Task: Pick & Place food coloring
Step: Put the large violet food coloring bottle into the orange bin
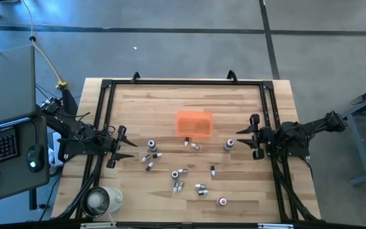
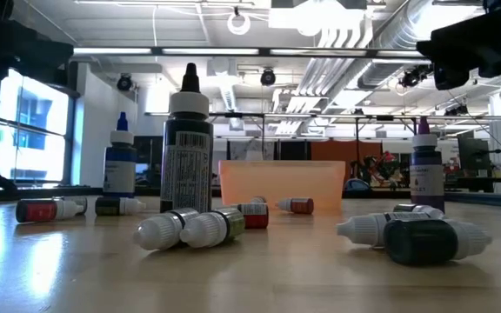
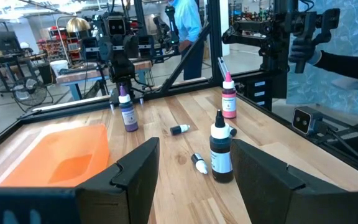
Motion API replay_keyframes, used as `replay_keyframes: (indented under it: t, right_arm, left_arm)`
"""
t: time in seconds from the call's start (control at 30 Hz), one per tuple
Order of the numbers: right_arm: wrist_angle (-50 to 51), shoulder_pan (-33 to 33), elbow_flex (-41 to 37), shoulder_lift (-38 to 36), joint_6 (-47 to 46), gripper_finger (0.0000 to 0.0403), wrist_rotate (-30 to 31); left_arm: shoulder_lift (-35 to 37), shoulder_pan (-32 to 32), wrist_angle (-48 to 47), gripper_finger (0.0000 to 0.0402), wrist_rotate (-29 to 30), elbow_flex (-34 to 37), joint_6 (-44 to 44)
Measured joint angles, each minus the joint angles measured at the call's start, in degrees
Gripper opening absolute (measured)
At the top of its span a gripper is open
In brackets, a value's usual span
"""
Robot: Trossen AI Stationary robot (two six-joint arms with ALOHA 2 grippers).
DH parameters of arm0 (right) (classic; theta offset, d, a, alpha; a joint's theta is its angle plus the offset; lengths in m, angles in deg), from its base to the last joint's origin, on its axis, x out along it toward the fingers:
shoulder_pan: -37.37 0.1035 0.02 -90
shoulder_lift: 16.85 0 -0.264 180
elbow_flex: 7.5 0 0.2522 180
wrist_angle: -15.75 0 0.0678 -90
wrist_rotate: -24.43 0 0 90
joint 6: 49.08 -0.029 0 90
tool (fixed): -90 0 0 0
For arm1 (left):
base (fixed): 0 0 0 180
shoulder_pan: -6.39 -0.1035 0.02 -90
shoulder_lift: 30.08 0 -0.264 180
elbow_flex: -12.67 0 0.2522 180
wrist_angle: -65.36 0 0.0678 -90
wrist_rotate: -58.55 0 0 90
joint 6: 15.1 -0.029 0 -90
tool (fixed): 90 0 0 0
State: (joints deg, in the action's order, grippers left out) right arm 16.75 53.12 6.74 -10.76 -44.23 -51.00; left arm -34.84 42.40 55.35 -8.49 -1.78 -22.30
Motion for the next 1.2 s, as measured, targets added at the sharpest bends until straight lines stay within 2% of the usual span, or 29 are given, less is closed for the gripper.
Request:
replay_keyframes:
  t: [0.3, 0.43, 0.53, 0.83, 1.07, 1.2]
  right_arm:
    - [5.28, -0.03, 0.02, 0.5, -4.12, 0.0128, 9.86]
    - [8.64, 0.0, -0.01, 3.62, -11.74, 0.0128, 5.59]
    - [8.16, 0.02, -0.01, 7.72, -12.85, 0.0128, 4.14]
    - [3.66, 0.0, -0.01, 19.67, -15.48, 0.0128, 4.2]
    - [1.27, 0.0, -0.01, 25.51, -15.39, 0.0127, 5.51]
    - [0.33, 0.0, -0.01, 27.94, -15.39, 0.0107, 6.26]
  left_arm:
    - [0.0, 0.02, 0.0, 0.0195, 0.0, 0.0, 0.0]
    - [0.0, 0.02, 0.0, 0.0195, 0.01, 0.0, 0.0]
    - [0.0, 0.0, 0.0, 0.0195, 0.01, 0.0, 0.0]
    - [0.0, 0.01, 0.0, 0.0195, 0.11, 0.0, 0.01]
    - [0.0, 0.0, 0.0, 0.0195, 0.13, 0.0, 0.0]
    - [0.0, 0.02, 0.0, 0.0195, 0.15, 0.0, 0.0]
